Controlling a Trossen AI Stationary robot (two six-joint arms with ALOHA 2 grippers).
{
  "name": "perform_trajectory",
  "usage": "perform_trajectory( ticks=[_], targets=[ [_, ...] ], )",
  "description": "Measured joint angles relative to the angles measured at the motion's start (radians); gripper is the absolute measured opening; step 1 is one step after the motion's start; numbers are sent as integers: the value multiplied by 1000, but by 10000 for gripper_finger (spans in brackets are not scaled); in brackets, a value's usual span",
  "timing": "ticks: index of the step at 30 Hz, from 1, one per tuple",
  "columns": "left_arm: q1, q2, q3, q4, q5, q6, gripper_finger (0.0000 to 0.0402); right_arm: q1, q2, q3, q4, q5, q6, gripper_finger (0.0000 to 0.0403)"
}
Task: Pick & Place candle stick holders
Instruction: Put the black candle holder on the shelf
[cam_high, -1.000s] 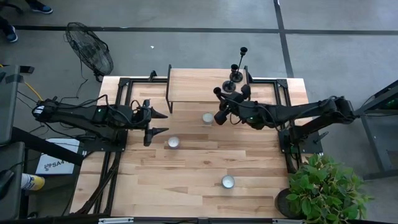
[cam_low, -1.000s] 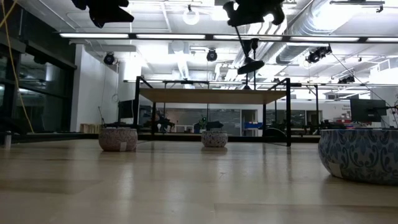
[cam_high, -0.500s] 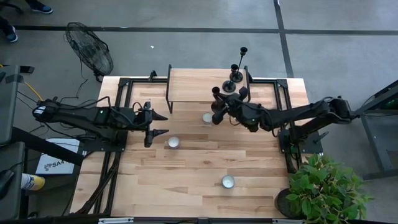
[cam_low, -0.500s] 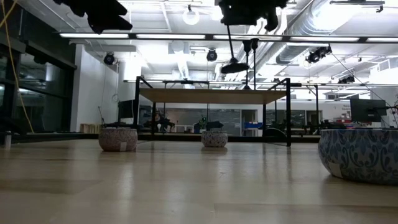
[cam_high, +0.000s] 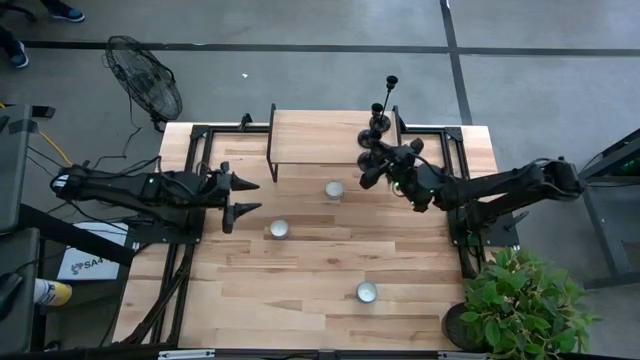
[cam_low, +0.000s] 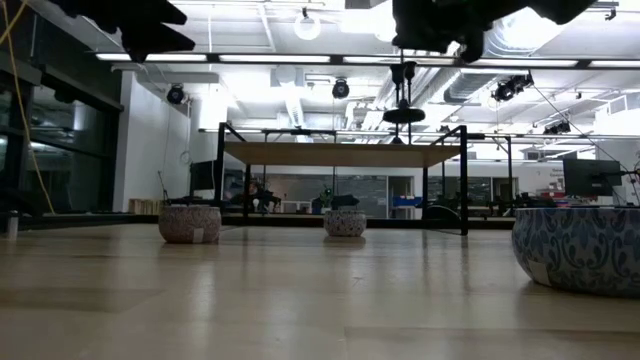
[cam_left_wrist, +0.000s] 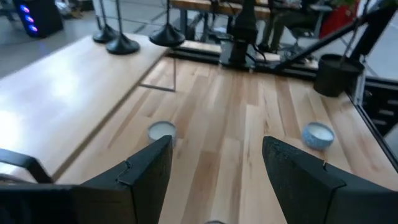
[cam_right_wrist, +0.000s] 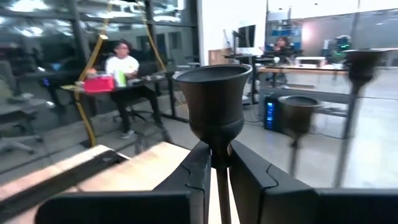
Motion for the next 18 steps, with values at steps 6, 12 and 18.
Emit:
perform_trajectory(
  ticks=[6, 12, 18],
  targets=[
    [0, -48, -28, -6, -32, 1, 246, -56, -67, -1, -170, 16, 53, 35],
    [0, -67, -59, -7, -38, -8, 246, -125, -85, -1, -235, -21, 90, 36],
    [0, -67, -67, -7, -40, -26, 246, -185, -85, -1, -300, -53, 128, 36]
  ],
)
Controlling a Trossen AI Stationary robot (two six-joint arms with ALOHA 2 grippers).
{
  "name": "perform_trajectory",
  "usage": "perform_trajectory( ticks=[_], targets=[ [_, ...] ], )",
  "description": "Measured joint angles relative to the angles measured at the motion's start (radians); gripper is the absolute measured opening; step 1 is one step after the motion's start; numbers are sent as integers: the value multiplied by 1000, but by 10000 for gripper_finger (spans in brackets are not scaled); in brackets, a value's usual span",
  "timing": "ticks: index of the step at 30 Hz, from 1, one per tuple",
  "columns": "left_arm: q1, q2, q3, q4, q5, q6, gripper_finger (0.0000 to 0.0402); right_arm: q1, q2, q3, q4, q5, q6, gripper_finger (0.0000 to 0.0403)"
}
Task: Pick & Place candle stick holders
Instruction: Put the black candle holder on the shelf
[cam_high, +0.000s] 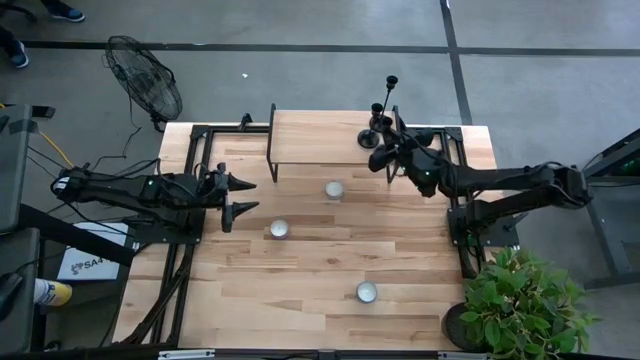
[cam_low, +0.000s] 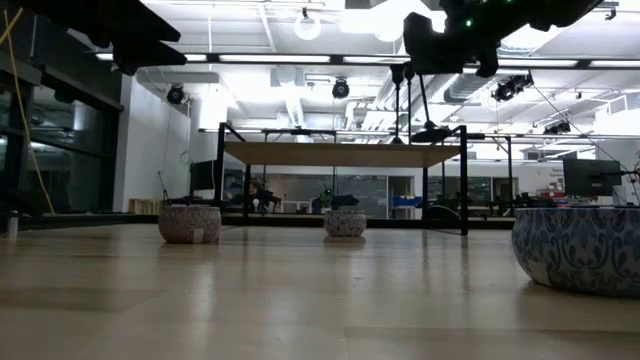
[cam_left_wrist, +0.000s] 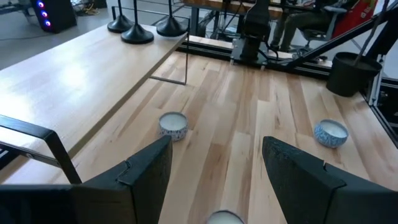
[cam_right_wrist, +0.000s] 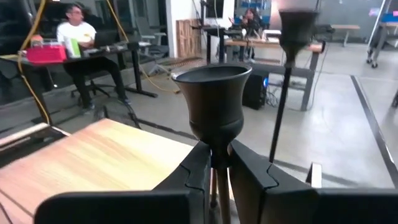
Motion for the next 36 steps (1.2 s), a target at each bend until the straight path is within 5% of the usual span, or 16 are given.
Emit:
perform_trajectory(
  ticks=[36],
  targets=[
    [0, 0, 0, 1, 0, -4, 246, -166, 1, 1, -15, -253, 63, 36]
  ],
)
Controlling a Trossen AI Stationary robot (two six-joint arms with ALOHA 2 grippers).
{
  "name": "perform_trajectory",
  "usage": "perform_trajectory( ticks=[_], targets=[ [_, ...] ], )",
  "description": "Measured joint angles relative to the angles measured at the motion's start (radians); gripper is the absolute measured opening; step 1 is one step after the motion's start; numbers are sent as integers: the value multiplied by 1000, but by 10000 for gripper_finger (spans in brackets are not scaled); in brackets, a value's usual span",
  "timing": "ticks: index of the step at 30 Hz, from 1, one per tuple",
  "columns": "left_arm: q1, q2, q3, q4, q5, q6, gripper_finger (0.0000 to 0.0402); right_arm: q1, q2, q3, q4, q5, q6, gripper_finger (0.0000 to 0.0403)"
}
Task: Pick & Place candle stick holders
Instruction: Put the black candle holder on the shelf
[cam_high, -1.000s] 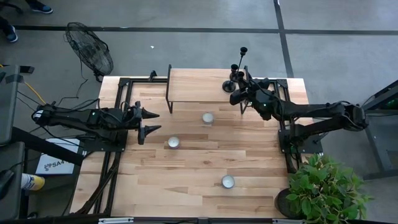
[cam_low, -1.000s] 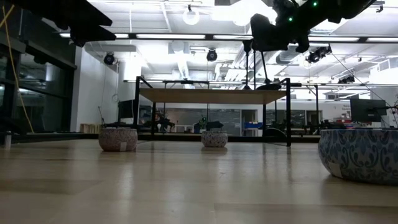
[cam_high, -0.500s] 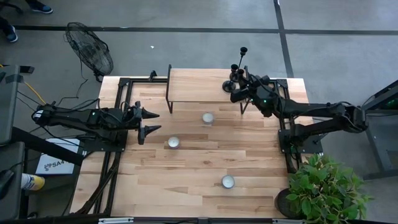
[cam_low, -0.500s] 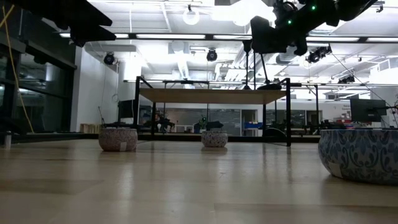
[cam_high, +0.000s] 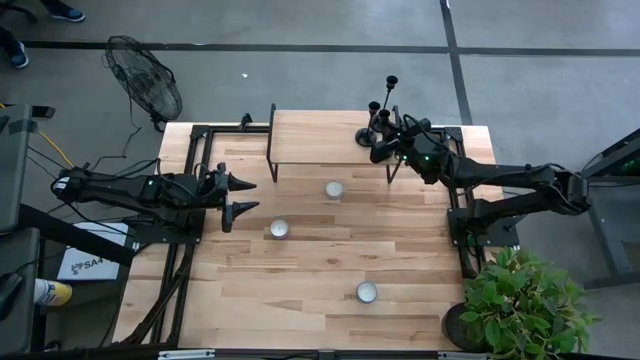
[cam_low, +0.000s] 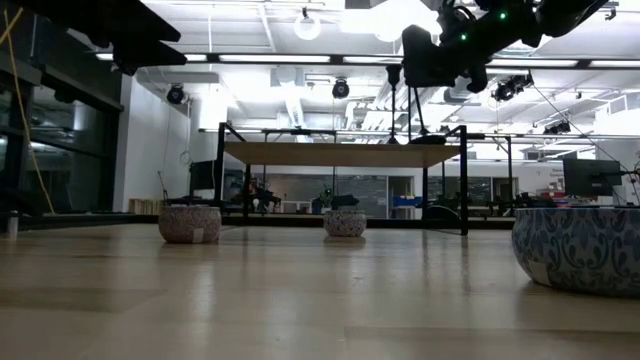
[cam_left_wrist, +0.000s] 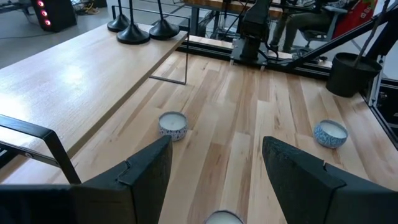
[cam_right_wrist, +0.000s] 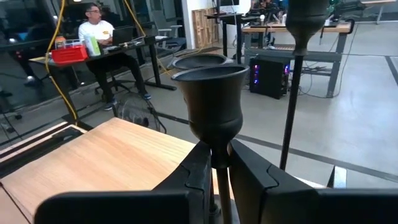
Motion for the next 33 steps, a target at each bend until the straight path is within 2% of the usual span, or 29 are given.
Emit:
perform_trajectory(
  ticks=[24, 33],
  targets=[
    [0, 0, 0, 0, 0, -3, 246, 1, -1, 0, -20, 4, -3, 38],
    [0, 0, 0, 0, 0, -4, 246, 1, 1, -2, -58, 1, 3, 62]
  ],
)
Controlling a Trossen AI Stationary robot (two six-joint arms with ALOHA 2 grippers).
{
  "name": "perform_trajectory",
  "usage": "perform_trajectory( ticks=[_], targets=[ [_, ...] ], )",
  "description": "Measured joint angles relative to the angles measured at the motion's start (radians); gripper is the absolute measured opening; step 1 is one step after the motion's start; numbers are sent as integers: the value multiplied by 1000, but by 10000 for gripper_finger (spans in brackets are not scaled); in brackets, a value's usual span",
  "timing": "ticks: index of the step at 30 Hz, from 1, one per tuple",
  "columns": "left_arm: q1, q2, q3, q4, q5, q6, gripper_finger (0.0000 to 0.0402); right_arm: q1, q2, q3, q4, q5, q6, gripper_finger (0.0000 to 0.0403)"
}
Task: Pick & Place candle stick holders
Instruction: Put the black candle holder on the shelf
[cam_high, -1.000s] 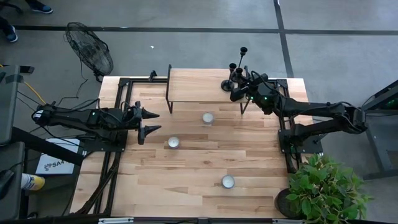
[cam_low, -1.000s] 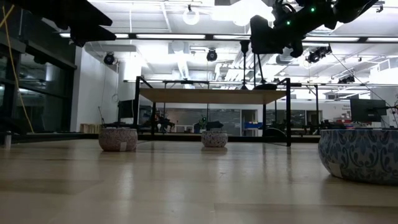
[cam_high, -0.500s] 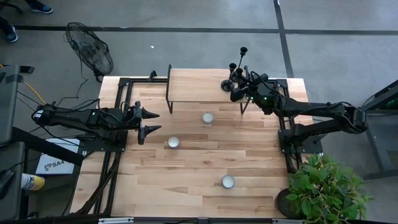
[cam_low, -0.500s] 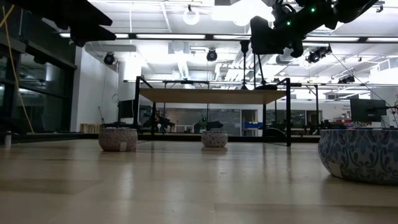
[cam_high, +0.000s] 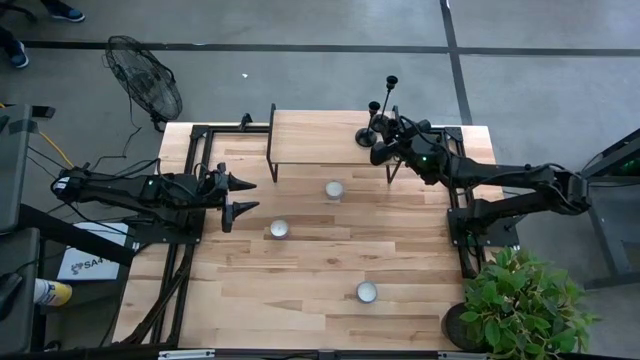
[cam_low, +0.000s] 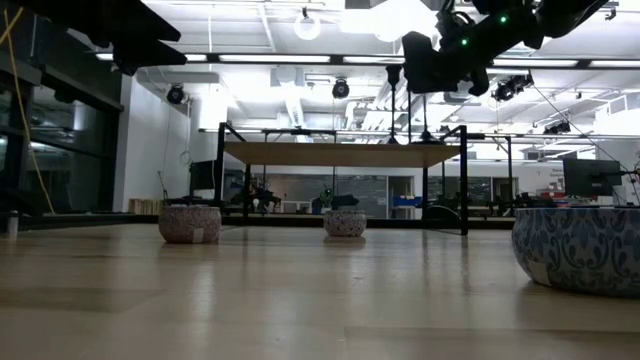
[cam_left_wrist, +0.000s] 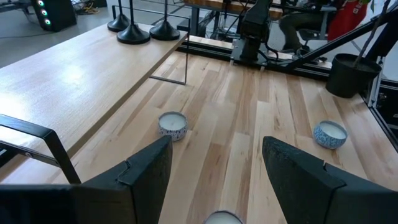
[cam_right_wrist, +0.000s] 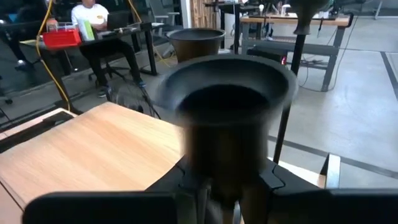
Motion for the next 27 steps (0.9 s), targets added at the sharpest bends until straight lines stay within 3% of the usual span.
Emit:
perform_trajectory(
  ticks=[10, 21, 27],
  targets=[
    [0, 0, 0, 0, 0, -3, 246, 0, -1, 0, -23, 4, 20, 68],
    [0, 0, 0, -1, 2, -12, 246, 0, -12, 0, -37, 6, 8, 165],
    [0, 0, 0, -2, 2, -18, 246, 0, -82, 0, -142, 3, 21, 189]
  ],
)
